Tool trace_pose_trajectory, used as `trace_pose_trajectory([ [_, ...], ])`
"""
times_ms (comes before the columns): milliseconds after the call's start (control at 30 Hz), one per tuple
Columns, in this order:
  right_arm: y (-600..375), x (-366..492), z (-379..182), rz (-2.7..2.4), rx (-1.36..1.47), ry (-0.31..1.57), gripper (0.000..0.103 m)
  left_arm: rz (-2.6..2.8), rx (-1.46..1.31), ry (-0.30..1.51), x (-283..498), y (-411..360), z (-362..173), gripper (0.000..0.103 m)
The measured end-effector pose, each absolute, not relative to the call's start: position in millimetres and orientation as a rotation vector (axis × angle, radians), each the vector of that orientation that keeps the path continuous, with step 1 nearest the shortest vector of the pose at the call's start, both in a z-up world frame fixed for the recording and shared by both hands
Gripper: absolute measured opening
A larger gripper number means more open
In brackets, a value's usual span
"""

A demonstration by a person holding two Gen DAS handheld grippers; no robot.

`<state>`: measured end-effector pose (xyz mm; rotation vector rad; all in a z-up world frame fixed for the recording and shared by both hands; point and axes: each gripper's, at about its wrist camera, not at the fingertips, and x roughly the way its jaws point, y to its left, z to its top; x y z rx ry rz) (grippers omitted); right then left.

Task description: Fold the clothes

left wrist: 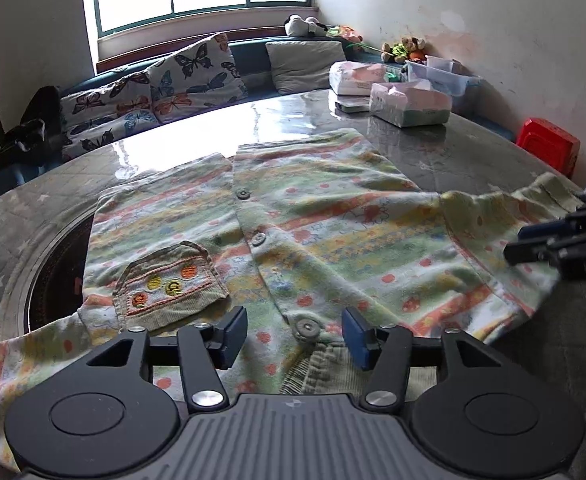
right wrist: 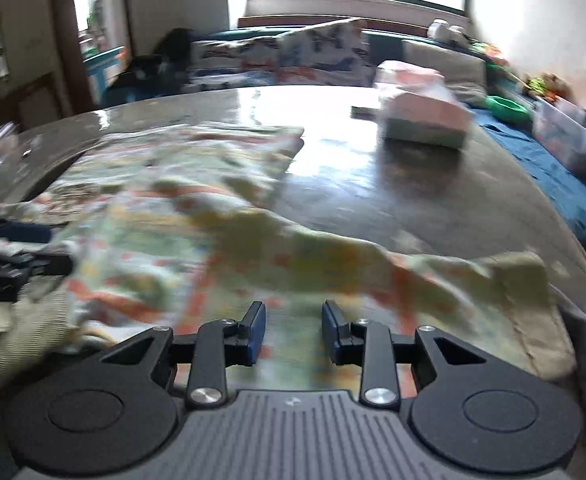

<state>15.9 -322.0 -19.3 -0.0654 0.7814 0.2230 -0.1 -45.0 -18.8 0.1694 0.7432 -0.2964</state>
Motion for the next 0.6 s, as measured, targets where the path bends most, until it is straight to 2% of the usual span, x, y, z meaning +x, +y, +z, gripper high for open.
trace_pose_trajectory([
  [200, -373, 15, -21, 0.07, 0.003, 0.77, 0.031, -0.29, 0.189, 0.735, -3, -47, -19, 0.065],
  [467, -422, 2, -24, -0.074, 0.053, 0.744, 0.033, -0.287, 0.205, 0.727, -6, -48, -21, 0.069],
  [533, -422, -6, -19, -0.094, 0.045, 0.727, 0.04, -0.283, 0.206, 0.726, -6, -47, -20, 0.071],
  [600, -425, -16, -17, -0.108, 0.067, 0.722, 0.042, -0.28, 0.207, 0.724, -7, -46, -19, 0.074],
])
